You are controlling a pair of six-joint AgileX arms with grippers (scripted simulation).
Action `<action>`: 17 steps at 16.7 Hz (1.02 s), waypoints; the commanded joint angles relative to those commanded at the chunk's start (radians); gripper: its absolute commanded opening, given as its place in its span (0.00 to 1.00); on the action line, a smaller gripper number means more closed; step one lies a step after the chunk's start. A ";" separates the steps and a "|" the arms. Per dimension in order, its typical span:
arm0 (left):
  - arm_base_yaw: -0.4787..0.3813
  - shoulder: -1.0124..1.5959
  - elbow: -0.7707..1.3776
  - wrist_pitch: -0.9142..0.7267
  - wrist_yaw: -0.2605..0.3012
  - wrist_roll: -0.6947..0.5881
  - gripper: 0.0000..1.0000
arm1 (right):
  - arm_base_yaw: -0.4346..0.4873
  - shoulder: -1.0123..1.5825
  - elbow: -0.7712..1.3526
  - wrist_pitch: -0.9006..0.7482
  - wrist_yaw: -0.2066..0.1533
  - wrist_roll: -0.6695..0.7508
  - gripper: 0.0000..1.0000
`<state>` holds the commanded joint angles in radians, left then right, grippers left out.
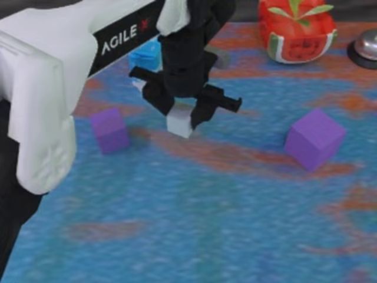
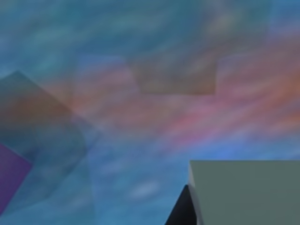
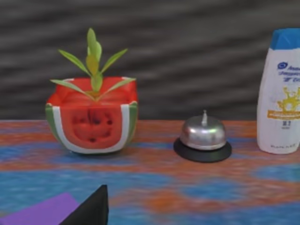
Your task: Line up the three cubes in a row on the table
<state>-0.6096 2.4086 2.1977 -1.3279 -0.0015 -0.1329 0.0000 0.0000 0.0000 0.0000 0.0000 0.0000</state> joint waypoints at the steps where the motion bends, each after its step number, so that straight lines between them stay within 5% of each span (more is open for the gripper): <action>1: -0.027 0.008 0.018 -0.012 -0.002 -0.067 0.00 | 0.000 0.000 0.000 0.000 0.000 0.000 1.00; 10: -0.273 0.061 0.157 -0.116 -0.015 -0.702 0.00 | 0.000 0.000 0.000 0.000 0.000 0.000 1.00; 17: -0.304 0.059 0.173 -0.123 -0.016 -0.772 0.00 | 0.000 0.000 0.000 0.000 0.000 0.000 1.00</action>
<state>-0.9132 2.4676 2.3708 -1.4512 -0.0179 -0.9052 0.0000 0.0000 0.0000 0.0000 0.0000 0.0000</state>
